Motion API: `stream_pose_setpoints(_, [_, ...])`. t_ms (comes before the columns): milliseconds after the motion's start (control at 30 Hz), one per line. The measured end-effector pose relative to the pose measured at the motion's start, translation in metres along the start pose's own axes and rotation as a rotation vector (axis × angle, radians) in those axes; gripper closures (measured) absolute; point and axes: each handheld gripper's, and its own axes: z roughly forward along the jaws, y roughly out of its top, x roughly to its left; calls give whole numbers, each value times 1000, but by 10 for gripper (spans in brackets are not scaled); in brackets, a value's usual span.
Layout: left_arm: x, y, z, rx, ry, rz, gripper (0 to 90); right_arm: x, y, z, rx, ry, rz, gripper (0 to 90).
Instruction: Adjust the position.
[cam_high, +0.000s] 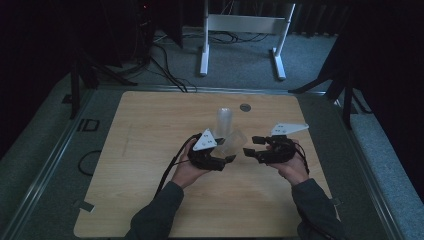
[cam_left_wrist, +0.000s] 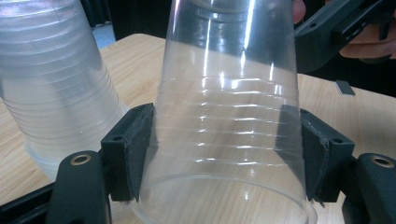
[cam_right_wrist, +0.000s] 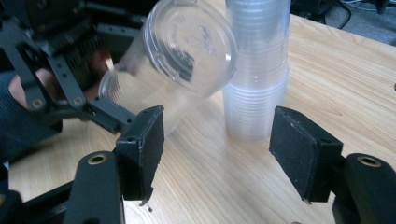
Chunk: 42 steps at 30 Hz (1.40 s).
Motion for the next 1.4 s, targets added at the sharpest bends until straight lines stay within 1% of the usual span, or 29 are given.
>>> stream_pose_setpoints(133, [0, 1, -2, 26, -14, 23, 293, 3, 0, 0, 33, -10, -28, 355])
stream_pose_setpoints(167, [0, 1, -2, 26, -14, 23, 293, 3, 0, 0, 33, -10, -28, 355])
stream_pose_setpoints(200, [1, 1, -2, 38, -29, 27, 293, 4, 0, 0, 40, -11, -37, 357])
stream_pose_setpoints(233, [1, 1, -3, 44, -33, 30, 293, 5, 0, 0, 58, -9, -48, 371])
stream_pose_setpoints(367, [3, 0, -3, 64, -41, 39, 293, 7, 0, -1, 84, -1, -64, 395])
stream_pose_setpoints(433, [3, -1, -3, 71, -44, 41, 294, 8, 0, -1, 92, 2, -69, 396])
stream_pose_setpoints(467, [3, -1, -3, 75, -48, 41, 293, 10, 0, 0, 107, 2, -92, 394])
stream_pose_setpoints(533, [3, 0, -3, 80, -52, 45, 293, 11, 0, 0, 113, 1, -97, 392])
stream_pose_setpoints(567, [3, 0, -4, 91, -59, 52, 293, 12, 0, 0, 116, 3, -100, 388])
stream_pose_setpoints(667, [3, 0, -4, 111, -74, 61, 294, 13, 1, -2, 134, -8, -118, 385])
stream_pose_setpoints(767, [3, 0, -4, 121, -77, 66, 294, 14, 1, -2, 147, -11, -129, 385])
stream_pose_setpoints(800, [3, 0, -4, 132, -84, 71, 294, 14, 1, -2, 155, -18, -138, 387])
stream_pose_setpoints(833, [3, 0, -4, 139, -88, 74, 295, 15, 1, -2, 176, -39, -154, 393])
stream_pose_setpoints(967, [3, 0, -4, 161, -99, 88, 295, 17, 1, -2, 204, -57, -184, 399])
stream_pose_setpoints(1000, [3, 0, -4, 161, -99, 88, 295, 17, 1, -2, 204, -57, -184, 399])
stream_pose_setpoints(1167, [3, -1, -3, 178, -112, 89, 295, 21, 3, -2, 238, -68, -226, 405])
stream_pose_setpoints(1267, [2, -2, -2, 198, -122, 98, 295, 23, 5, -1, 262, -74, -249, 411])
stream_pose_setpoints(1333, [3, -2, -2, 203, -125, 101, 295, 24, 5, -1, 266, -73, -255, 413])
stream_pose_setpoints(1400, [3, -3, -2, 217, -130, 104, 295, 25, 6, 1, 284, -71, -276, 419])
